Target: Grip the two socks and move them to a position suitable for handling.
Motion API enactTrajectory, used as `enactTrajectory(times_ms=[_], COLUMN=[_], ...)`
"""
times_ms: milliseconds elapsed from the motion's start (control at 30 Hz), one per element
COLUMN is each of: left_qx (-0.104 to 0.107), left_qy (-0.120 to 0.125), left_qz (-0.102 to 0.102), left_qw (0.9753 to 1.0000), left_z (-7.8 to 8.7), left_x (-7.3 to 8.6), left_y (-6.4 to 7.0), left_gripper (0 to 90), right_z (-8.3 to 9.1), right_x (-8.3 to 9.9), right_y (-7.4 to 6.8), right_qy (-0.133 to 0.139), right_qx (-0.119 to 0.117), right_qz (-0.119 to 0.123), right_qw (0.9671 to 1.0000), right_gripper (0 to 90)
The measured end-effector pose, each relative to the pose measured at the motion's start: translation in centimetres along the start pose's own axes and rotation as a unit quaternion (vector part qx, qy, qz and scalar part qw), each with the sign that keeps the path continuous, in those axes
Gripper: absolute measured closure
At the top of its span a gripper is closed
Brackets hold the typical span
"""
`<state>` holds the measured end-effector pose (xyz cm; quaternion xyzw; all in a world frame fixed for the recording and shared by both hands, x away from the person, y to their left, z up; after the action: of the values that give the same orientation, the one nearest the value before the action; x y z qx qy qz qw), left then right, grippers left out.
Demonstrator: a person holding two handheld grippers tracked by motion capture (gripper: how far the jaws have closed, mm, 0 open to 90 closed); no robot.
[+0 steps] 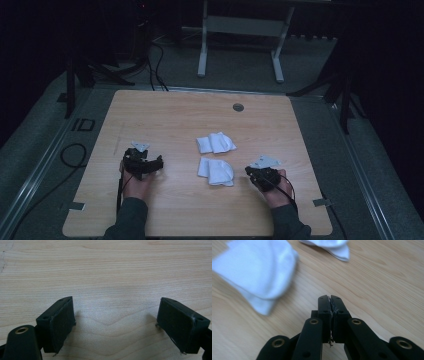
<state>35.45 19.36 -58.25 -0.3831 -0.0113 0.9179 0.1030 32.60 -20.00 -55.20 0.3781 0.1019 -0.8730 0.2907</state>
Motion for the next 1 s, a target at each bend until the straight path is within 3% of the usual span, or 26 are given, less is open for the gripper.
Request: enactTrajectory(times_ms=[167, 333, 567, 700, 1000], left_qx=[0.000, -0.001, 0.001, 0.002, 0.013], left_qy=[0.000, 0.001, 0.011, 0.013, -0.003], left_qz=[0.000, -0.001, -0.004, -0.003, -0.011], left_qw=[1.0000, 1.0000, 0.9999, 0.9999, 0.9999], left_z=[0.0, 0.0, 0.3, 0.4, 1.3], left_x=[0.0, 0.0, 0.2, 0.2, 0.3], left_y=[0.0, 0.0, 0.3, 0.4, 0.4], left_gripper=[14.4, 14.8, 24.3, 26.6, 46.4], right_z=[0.2, -0.4, -3.0, -4.0, -4.4], right_x=[-1.3, -2.7, -2.9, -2.7, -2.8], right_y=[-1.5, -3.4, -5.2, -5.5, -6.3], right_qy=[0.017, 0.018, -0.016, -0.031, -0.029], right_qx=[-0.033, -0.055, -0.038, -0.034, -0.053], right_qz=[0.003, 0.028, 0.067, 0.070, 0.075], right_qw=[0.9993, 0.9980, 0.9969, 0.9964, 0.9954], right_gripper=[86.8, 86.3, 86.1, 86.3, 86.5])
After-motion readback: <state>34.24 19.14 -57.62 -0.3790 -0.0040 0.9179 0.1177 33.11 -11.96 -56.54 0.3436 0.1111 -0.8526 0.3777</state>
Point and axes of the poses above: each handheld gripper's, and its own axes: z roughly backward along the jaws, x roughly out of its underside, y roughly to its right, the point moved 2 cm from there along -z, roughly forward along the jaws, and after that the axes turned 8 degrees about -z, right-handed, at the moved point
